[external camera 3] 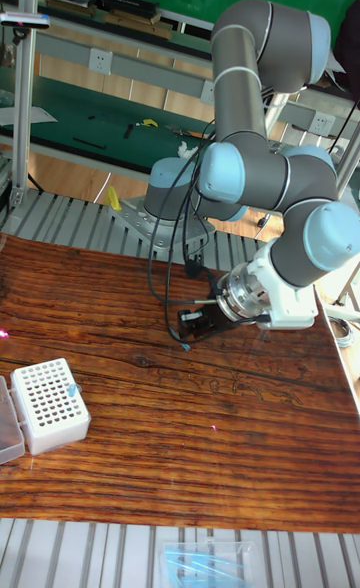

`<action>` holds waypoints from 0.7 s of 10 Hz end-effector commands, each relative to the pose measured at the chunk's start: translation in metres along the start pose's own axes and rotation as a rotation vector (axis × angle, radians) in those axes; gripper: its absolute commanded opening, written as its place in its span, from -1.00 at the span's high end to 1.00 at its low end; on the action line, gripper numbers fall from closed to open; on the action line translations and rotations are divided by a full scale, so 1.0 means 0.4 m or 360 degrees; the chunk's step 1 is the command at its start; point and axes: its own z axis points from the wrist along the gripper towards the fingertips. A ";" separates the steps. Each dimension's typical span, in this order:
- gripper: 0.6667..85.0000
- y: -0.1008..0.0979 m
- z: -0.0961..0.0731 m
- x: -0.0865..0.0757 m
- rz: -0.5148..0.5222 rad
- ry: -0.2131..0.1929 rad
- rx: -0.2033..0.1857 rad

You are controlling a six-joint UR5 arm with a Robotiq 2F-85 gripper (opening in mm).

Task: Insert a medium pipette tip into the holder for medium pipette tips

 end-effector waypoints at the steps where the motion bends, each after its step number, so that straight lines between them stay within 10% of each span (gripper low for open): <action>1: 0.24 0.025 -0.003 0.038 -0.0066 0.0093 -0.0067; 3: 0.20 0.015 -0.001 0.037 -0.0085 0.0100 -0.0047; 7: 0.20 0.017 0.034 -0.104 -0.0049 0.0072 -0.0089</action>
